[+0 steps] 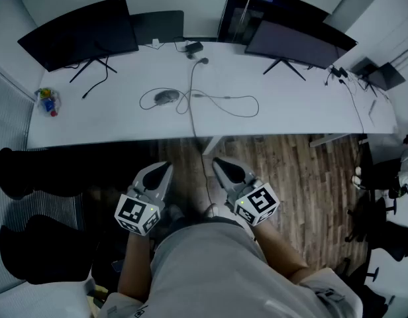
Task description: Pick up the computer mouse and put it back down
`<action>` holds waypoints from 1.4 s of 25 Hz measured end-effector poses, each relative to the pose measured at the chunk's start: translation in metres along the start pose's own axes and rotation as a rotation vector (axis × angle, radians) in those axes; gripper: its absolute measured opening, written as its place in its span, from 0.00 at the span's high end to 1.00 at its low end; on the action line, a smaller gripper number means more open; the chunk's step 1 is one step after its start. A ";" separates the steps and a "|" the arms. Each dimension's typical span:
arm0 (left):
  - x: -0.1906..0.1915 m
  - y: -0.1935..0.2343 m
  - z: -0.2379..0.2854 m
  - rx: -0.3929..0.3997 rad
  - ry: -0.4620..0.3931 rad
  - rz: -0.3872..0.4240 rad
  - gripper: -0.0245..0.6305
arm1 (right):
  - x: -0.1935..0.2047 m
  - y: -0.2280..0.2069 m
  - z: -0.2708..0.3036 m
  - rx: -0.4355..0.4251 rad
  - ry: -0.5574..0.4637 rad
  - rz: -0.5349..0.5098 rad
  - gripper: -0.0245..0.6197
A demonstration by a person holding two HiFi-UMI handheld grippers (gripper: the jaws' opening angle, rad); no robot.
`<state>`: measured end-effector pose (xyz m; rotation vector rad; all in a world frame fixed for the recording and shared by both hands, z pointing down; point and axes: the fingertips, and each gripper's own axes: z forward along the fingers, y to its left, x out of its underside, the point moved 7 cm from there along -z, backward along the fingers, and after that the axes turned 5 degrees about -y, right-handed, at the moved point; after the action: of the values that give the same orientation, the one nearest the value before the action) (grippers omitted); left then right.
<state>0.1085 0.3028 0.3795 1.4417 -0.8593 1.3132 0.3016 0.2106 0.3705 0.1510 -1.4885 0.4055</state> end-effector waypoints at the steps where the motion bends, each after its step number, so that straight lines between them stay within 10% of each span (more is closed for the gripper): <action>1: -0.002 0.002 -0.002 -0.001 -0.005 0.002 0.95 | -0.002 0.002 0.004 -0.012 0.001 -0.010 0.96; 18: -0.001 0.074 -0.063 0.020 -0.010 -0.030 0.95 | 0.005 0.050 0.081 0.004 0.012 0.030 0.96; 35: -0.001 0.153 -0.012 -0.006 0.059 -0.013 0.95 | 0.008 -0.015 0.163 0.024 0.028 0.084 0.96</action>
<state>-0.0387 0.2713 0.4078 1.3947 -0.8130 1.3356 0.1542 0.1422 0.3946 0.1015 -1.4663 0.4913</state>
